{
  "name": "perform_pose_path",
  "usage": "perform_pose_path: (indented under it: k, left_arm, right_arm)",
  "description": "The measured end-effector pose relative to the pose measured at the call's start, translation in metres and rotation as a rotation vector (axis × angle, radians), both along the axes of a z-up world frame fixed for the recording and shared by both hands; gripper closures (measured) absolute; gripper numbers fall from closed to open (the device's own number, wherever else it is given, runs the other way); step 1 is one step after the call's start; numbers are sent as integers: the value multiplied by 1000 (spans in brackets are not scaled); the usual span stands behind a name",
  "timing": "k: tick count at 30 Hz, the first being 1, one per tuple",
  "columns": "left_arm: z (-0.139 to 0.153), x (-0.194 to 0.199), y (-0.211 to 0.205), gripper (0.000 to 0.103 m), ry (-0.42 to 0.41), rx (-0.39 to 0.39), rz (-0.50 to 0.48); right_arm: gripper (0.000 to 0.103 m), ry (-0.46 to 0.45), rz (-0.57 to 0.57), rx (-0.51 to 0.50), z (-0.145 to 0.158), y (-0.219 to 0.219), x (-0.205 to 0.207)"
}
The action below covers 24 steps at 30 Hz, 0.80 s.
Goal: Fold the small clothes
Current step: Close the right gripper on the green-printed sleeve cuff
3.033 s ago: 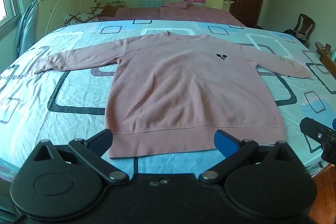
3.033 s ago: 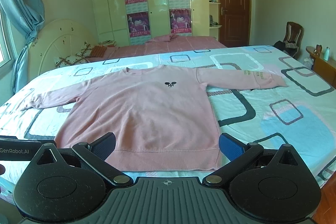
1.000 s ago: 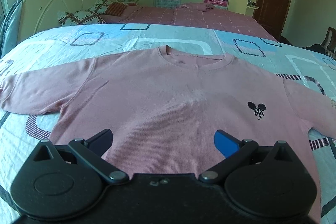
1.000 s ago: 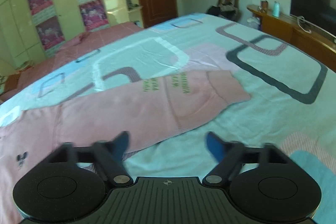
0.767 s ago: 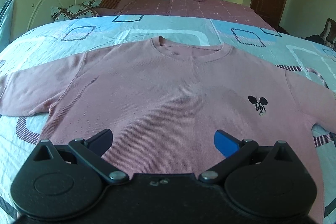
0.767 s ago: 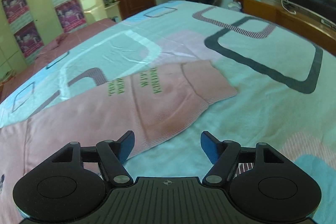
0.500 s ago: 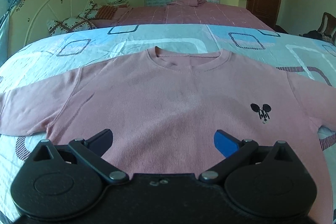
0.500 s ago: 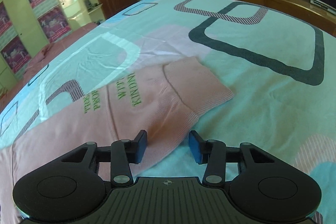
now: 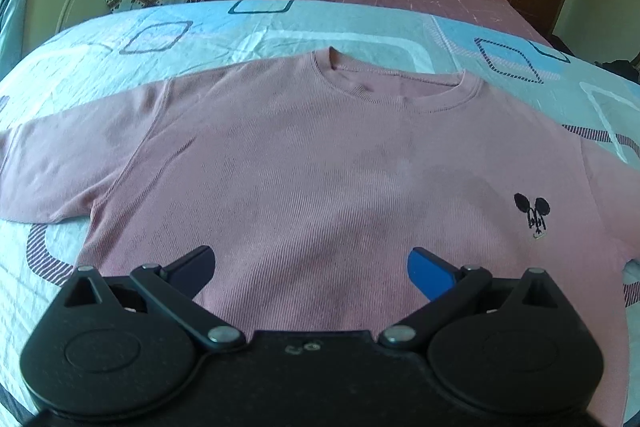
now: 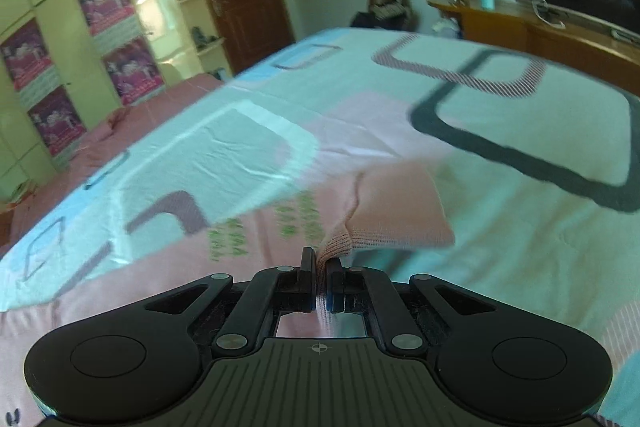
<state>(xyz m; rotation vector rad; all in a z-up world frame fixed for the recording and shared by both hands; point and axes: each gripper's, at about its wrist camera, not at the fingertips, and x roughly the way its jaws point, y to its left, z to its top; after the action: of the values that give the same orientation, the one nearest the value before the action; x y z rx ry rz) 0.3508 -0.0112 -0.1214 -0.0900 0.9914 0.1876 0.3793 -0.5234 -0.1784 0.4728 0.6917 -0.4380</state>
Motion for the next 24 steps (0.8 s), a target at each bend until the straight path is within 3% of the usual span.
perform_pose_path:
  k: [6, 12, 21, 24]
  left_arm:
    - [4, -4, 16, 1, -39, 12, -24]
    - [1, 7, 36, 1, -54, -20, -81]
    - [-4, 39, 50, 13, -54, -123, -128]
    - [-6, 48, 38, 14, -57, -150, -186]
  right_arm:
    - [99, -89, 171, -10, 31, 72, 28]
    - [99, -138, 399, 21, 44, 185, 51]
    - [99, -43, 689, 107, 10, 332, 61]
    - [94, -19, 741, 59, 1, 357, 54]
